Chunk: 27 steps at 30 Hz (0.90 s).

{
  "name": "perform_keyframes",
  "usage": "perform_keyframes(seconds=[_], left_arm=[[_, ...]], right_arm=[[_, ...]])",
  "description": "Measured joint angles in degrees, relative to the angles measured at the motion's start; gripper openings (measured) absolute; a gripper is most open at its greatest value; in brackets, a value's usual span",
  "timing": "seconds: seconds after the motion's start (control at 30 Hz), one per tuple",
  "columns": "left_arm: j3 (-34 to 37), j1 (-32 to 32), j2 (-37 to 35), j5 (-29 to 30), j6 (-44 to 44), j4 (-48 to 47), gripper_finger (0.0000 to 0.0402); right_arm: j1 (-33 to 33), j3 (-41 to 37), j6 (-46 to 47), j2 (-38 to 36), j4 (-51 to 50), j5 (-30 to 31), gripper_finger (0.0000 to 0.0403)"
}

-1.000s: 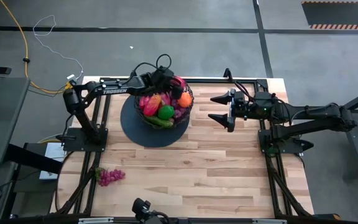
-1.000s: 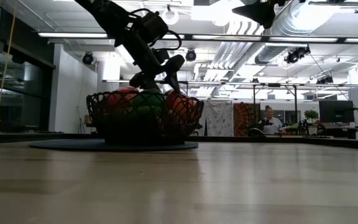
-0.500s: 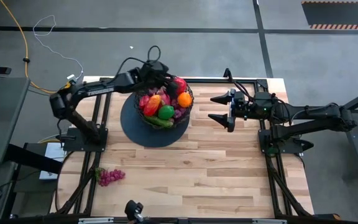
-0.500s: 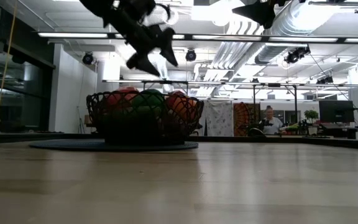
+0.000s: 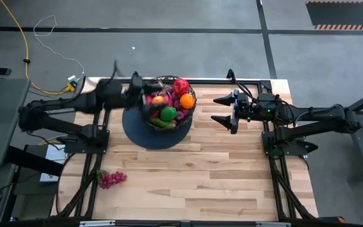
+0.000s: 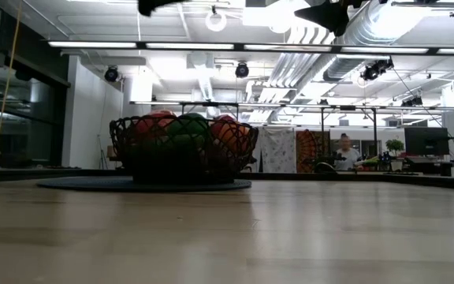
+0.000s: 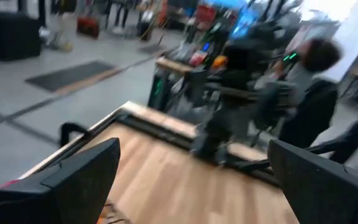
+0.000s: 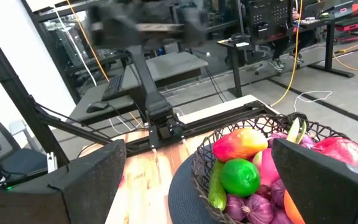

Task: Build produce basket
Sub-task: Put the grapes into the black basket

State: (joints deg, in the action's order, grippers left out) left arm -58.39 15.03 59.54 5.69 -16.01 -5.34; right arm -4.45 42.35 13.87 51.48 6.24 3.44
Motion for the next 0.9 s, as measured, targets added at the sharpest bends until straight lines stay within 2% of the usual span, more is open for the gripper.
perform_keyframes(seconds=[0.13,0.33,0.47,0.77,0.83,0.9], left_arm=[[6.56,-10.52,-5.05,7.49,-1.40,5.92,0.0395],[10.36,-19.74,-9.38,10.00,-6.07,1.45,0.0395],[10.38,-21.45,-9.47,9.97,-5.91,-1.43,0.0395],[10.34,-21.12,-7.68,9.94,-7.05,-1.57,0.0395],[10.13,-21.11,-7.72,8.42,-9.46,-3.10,0.0395],[8.70,-21.10,-7.71,5.30,-13.47,-9.47,0.0395]], right_arm=[[0.00,0.00,-0.52,0.00,0.00,0.00,0.0392],[0.00,0.02,-1.32,0.00,0.02,0.00,0.0392],[0.00,0.00,-1.32,0.00,0.02,0.00,0.0392],[0.00,0.01,-1.00,0.00,0.02,0.00,0.0392],[0.00,0.01,-0.90,0.00,0.01,0.00,0.0392],[0.00,0.00,-0.85,0.00,0.02,0.00,0.0392]])
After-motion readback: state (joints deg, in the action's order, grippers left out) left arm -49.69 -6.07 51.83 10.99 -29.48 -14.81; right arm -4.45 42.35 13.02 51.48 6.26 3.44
